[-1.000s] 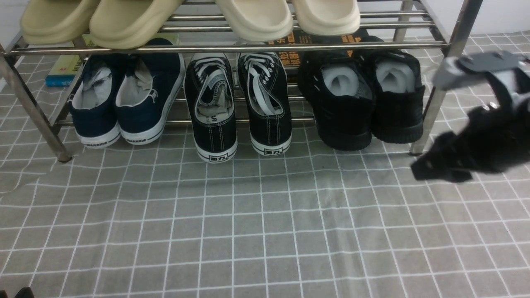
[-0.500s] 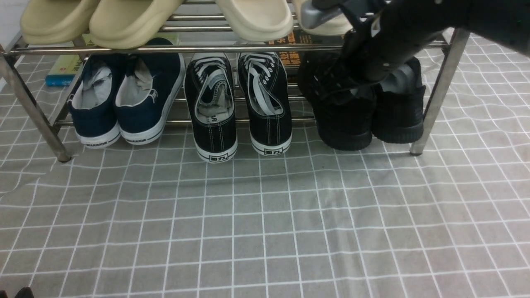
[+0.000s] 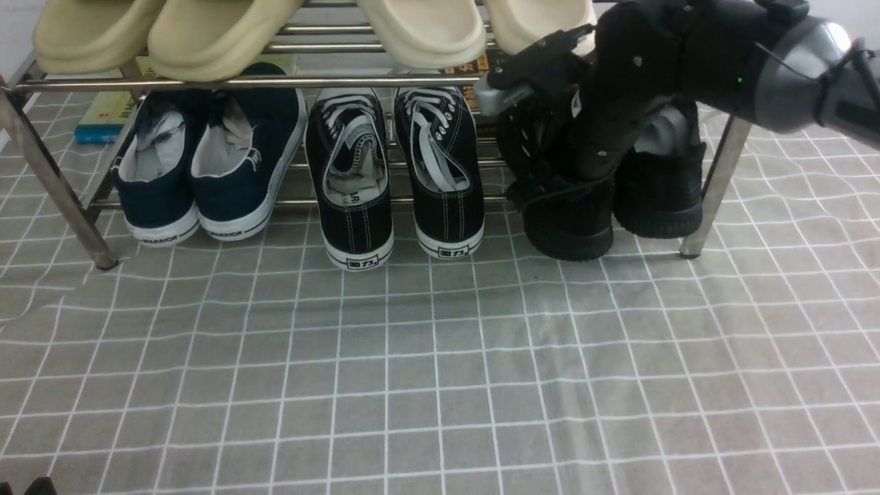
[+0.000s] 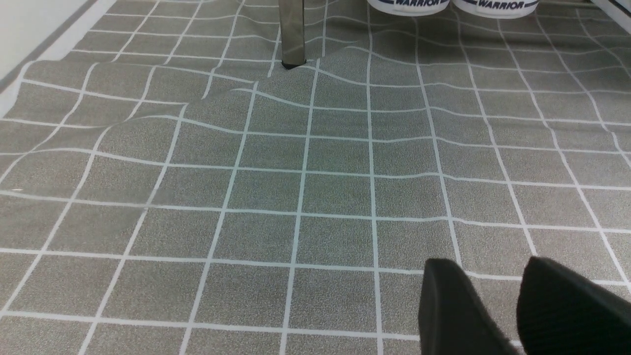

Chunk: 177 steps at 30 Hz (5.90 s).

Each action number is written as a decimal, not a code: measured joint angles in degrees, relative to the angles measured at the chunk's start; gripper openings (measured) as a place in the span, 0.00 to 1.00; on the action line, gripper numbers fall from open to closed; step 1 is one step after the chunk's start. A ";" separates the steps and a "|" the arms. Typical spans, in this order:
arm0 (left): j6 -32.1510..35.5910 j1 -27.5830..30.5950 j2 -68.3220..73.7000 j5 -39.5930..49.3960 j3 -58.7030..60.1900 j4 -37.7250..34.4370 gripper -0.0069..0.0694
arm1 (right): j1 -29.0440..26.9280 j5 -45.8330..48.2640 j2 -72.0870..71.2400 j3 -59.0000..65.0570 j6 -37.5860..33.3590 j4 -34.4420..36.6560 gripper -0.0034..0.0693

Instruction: Take the shoes off the shelf with your hand from the grey coffee tablecloth.

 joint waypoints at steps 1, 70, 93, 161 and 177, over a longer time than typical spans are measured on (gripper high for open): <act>0.00 0.00 0.00 0.00 0.00 0.00 0.40 | 0.21 1.50 -0.69 -0.34 0.00 0.70 0.05; -0.05 0.00 0.00 0.05 0.00 0.00 0.41 | -5.28 -18.11 -4.59 14.81 12.24 -19.87 0.63; -0.05 0.00 0.00 0.05 0.00 0.00 0.41 | 4.43 -2.13 -23.49 36.30 12.50 -3.70 0.05; -0.05 0.00 0.00 0.11 -0.04 0.00 0.41 | 4.43 -37.50 -79.94 85.12 15.65 -9.27 0.03; -0.05 0.00 0.00 0.11 -0.04 0.00 0.41 | -11.04 -37.93 -100.90 98.86 1.24 8.80 0.04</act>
